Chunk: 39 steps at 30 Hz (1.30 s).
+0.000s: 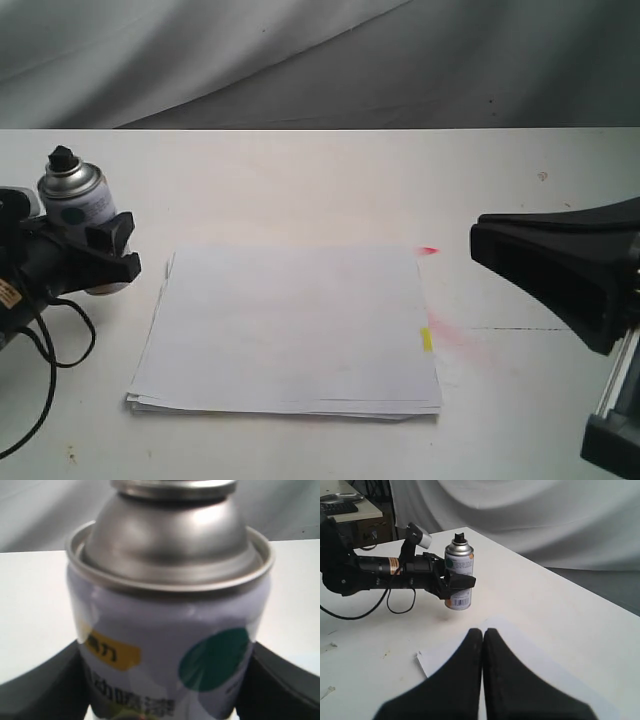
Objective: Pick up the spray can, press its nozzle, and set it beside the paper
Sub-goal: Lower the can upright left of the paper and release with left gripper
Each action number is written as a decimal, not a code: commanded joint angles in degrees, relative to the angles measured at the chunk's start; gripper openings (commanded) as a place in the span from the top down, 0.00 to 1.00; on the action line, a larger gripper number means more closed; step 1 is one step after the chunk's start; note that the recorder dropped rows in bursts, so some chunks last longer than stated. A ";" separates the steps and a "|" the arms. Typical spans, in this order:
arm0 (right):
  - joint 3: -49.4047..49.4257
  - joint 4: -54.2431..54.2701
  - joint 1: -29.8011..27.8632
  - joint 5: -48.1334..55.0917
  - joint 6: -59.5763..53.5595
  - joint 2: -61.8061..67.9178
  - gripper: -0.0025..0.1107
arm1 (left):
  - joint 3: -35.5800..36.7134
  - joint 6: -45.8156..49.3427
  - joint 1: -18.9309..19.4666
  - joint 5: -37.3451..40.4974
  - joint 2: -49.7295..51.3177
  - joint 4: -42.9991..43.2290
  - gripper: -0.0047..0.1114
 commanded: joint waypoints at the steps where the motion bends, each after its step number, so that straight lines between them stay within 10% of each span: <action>1: 0.12 0.26 -0.02 0.56 0.29 -0.37 0.98 | 0.00 -0.55 0.10 -11.69 7.96 -0.61 0.96; 24: 0.12 0.14 -0.02 0.97 0.29 -0.37 0.98 | 0.00 -0.88 0.10 -11.69 11.67 -2.76 0.95; 34: 0.12 0.26 -0.02 1.11 0.29 -0.37 0.98 | 0.00 -0.88 0.10 -11.69 11.67 -2.89 0.26; 39: 0.12 0.26 -0.02 1.11 0.29 -0.37 0.98 | 0.00 -0.88 0.10 -11.69 11.67 -4.24 0.10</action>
